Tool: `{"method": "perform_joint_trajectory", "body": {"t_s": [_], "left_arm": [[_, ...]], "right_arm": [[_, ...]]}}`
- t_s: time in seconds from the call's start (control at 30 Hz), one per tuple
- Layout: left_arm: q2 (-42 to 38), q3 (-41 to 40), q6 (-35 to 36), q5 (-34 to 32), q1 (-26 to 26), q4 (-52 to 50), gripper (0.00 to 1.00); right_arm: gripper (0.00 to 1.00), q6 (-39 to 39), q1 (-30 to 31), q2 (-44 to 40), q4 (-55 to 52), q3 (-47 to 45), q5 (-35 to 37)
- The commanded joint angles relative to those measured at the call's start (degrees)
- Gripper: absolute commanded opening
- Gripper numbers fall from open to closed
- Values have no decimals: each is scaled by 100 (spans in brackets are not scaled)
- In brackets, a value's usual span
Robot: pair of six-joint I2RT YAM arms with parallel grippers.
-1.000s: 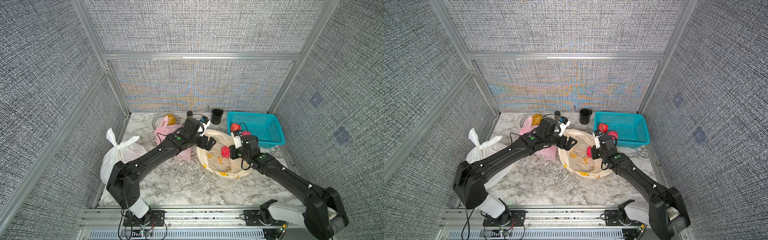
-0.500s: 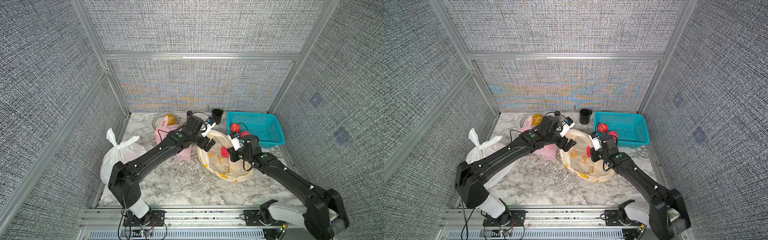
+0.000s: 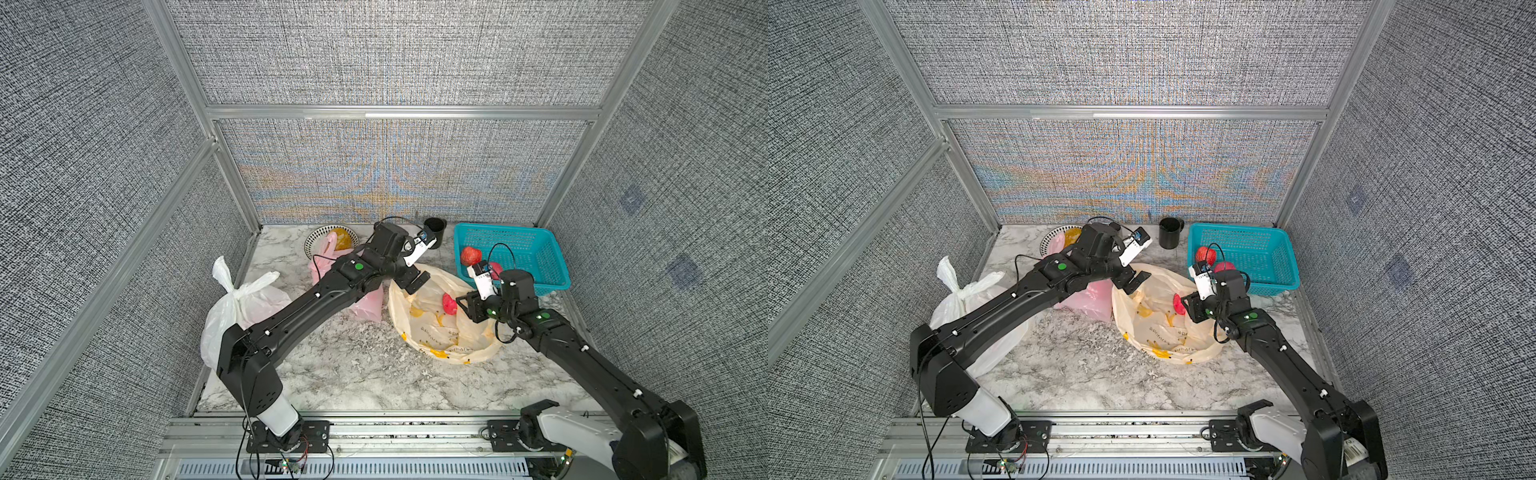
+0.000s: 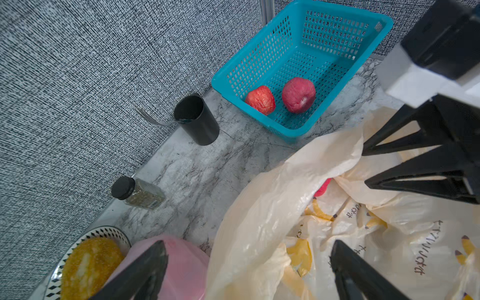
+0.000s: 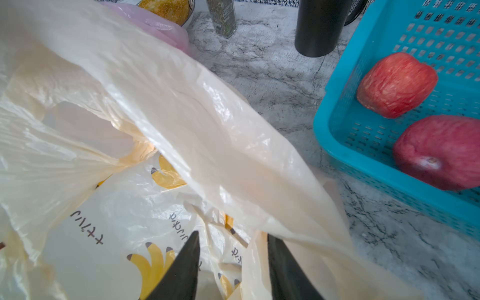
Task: Untie the knot of a plastic bag & take out the apple
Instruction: Adjust the plastic bag at the center of the board.
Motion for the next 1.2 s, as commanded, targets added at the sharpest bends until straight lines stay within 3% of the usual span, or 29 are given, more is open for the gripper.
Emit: {"method": "perform_joint_trajectory", "body": {"t_s": [0.0,0.33,0.5,0.63,0.93,0.97,1.13,1.17], "left_arm": [[45,122,521,334,-5,-112,100],[1605,1819,2067,473,-301,-1249,100],[2098,2360,2688,112,-365,-1576,100],[2474,2473,2954,-217,-387,-1465,100],[2907,2510,2744,-603,-403,-1087,98],[2960,2541,2709,-594,-403,-1098,93],[3211,2794,2337,-760,-402,-1249,18],[3255,2856,2172,-826,-394,-1292,7]], "right_arm": [[47,123,1,-17,-72,-11,-202],[51,255,-119,-401,-101,38,-387],[52,296,-271,-663,-156,-10,-427],[54,397,-378,-788,-34,-67,-579],[54,461,-442,-802,60,-84,-717],[54,480,-441,-810,83,-87,-733],[53,549,-439,-842,123,-78,-859],[53,545,-441,-846,126,-83,-890]]}}
